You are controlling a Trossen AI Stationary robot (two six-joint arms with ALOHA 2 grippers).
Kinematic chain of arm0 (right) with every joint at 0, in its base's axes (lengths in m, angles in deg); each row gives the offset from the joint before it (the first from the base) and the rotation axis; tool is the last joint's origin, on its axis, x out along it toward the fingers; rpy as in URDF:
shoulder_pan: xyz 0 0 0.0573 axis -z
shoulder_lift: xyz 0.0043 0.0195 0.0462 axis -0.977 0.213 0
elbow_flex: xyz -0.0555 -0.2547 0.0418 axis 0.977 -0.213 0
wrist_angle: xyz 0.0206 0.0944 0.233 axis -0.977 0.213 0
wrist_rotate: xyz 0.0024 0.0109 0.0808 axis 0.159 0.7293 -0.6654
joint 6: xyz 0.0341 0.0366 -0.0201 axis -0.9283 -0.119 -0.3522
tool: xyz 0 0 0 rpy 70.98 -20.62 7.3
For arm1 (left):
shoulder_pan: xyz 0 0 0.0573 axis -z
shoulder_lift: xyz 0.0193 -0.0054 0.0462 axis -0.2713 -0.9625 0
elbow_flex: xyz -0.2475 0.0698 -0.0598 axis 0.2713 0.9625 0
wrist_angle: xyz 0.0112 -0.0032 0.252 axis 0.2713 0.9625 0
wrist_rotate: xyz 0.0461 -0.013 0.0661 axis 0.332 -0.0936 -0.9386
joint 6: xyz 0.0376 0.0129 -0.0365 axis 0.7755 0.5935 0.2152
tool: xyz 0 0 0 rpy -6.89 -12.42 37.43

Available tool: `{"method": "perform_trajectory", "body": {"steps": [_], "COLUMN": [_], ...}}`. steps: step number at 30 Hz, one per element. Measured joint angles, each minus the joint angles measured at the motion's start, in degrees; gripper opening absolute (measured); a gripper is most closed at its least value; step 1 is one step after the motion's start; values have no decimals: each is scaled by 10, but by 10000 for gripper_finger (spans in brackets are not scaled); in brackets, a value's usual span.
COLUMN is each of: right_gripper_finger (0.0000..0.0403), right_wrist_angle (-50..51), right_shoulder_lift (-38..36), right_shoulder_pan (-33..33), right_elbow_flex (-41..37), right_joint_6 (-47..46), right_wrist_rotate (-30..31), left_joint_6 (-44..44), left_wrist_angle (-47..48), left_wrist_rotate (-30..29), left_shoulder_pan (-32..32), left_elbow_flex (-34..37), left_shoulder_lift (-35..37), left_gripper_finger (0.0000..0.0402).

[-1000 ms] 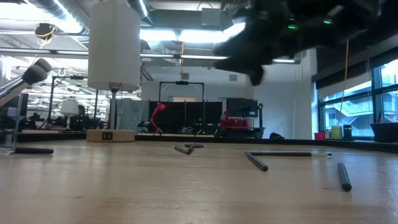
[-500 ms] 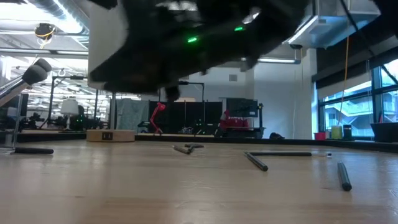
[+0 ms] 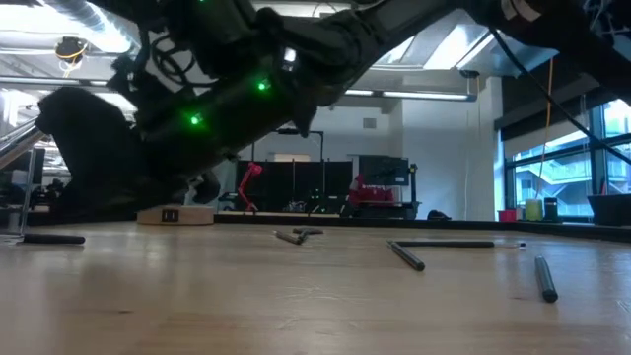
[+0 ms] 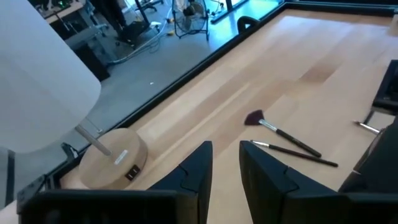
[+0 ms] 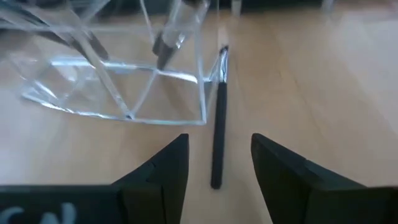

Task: Put items in baskets/containers
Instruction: Put the black eyeshadow brush into the transparent organizer

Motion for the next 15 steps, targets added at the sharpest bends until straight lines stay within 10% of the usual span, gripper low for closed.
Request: {"method": "perform_trajectory", "body": {"steps": [15], "right_gripper_finger": [149], "right_wrist_angle": [2], "right_shoulder_lift": [34], "right_shoulder_pan": [-1], "right_elbow_flex": [17], "right_joint_6": [1], "right_wrist_rotate": [0], "left_joint_6": [-5], "left_wrist_angle": [-3], "left_wrist_rotate": [-25], "left_shoulder_pan": [-9], "left_elbow_flex": [6], "left_shoulder_lift": [2], "left_gripper_finger": [72]}}
